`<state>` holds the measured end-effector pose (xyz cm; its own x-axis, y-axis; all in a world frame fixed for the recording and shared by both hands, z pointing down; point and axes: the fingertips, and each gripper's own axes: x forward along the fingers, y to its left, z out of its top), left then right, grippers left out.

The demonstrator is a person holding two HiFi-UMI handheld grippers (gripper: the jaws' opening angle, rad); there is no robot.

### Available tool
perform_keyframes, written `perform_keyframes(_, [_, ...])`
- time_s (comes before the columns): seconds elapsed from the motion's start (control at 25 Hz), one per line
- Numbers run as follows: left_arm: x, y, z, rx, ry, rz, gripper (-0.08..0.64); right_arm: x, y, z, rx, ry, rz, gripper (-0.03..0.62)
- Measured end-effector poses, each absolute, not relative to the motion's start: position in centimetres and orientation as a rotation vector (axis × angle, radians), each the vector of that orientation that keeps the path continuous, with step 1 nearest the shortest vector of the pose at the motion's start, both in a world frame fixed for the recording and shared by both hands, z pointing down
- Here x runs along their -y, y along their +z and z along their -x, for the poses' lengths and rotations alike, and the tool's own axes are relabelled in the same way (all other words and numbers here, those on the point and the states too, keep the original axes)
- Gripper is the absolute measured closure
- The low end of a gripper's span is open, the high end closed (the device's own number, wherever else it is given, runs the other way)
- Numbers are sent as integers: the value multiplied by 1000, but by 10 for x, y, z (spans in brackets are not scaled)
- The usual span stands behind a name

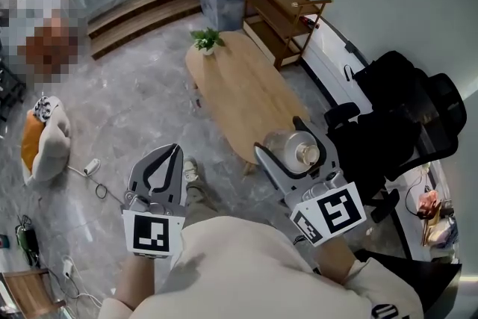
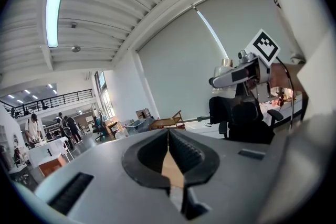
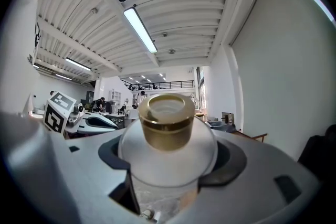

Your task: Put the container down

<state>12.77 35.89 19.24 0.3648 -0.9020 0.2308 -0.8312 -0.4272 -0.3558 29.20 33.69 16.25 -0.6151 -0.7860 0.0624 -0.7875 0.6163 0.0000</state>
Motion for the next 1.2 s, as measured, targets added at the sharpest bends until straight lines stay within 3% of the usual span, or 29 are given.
perform_keyframes(0.56, [-238,210,-58,-1558,-600,2487,551,-221,189,-229,2697,103,-1374,258])
perform_keyframes(1.2, [-16,199,76,-1507,-625,2565,551,-4,186,-94,2612,165,-1402,258])
